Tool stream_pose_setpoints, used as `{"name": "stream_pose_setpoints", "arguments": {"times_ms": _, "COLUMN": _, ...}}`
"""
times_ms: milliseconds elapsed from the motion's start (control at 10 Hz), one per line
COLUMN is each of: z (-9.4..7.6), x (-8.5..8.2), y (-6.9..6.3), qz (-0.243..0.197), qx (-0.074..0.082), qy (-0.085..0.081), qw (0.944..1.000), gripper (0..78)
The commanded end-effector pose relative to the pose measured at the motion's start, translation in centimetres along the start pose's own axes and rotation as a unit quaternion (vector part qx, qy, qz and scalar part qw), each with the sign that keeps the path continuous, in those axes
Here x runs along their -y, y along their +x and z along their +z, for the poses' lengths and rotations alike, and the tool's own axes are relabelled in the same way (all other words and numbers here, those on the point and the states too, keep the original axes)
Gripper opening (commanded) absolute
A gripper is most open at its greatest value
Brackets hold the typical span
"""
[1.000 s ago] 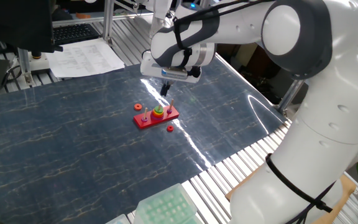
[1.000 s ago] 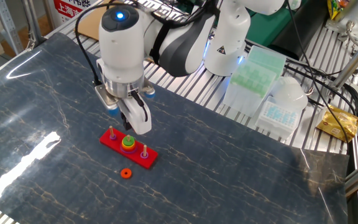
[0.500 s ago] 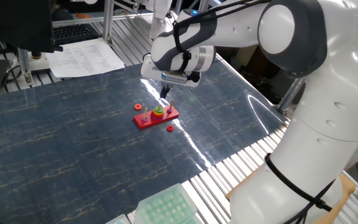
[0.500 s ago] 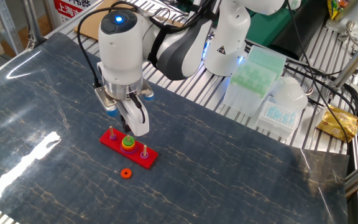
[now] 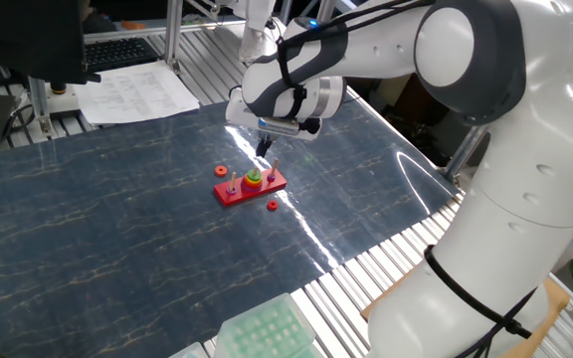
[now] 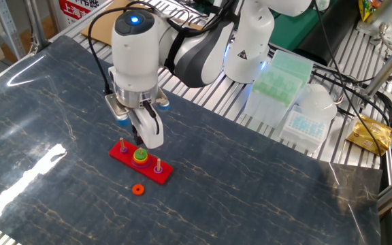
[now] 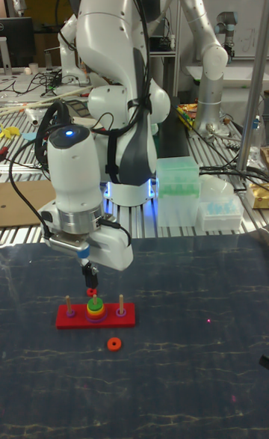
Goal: Take out one Hanoi block and throw it aside
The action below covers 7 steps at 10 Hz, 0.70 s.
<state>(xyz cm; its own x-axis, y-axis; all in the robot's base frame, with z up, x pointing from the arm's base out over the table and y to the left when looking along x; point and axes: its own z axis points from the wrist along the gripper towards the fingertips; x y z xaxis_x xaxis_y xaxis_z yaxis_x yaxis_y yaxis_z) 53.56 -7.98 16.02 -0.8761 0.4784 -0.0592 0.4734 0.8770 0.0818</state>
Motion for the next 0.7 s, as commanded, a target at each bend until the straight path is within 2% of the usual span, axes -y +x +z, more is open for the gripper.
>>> {"name": "stream_pose_setpoints", "arguments": {"times_ms": 100, "z": -0.13, "x": -0.02, "y": -0.09, "qz": 0.023, "qx": -0.022, "qy": 0.001, "qw": 0.9995, "gripper": 0.0}}
{"name": "stream_pose_setpoints", "arguments": {"times_ms": 200, "z": -0.13, "x": -0.02, "y": -0.09, "qz": 0.025, "qx": -0.024, "qy": -0.011, "qw": 0.9993, "gripper": 0.0}}
{"name": "stream_pose_setpoints", "arguments": {"times_ms": 300, "z": -0.13, "x": -0.02, "y": -0.09, "qz": 0.022, "qx": -0.022, "qy": -0.014, "qw": 0.9994, "gripper": 0.0}}
{"name": "stream_pose_setpoints", "arguments": {"times_ms": 700, "z": 0.25, "x": -0.23, "y": -0.12, "qz": 0.028, "qx": -0.022, "qy": -0.014, "qw": 0.9993, "gripper": 0.0}}
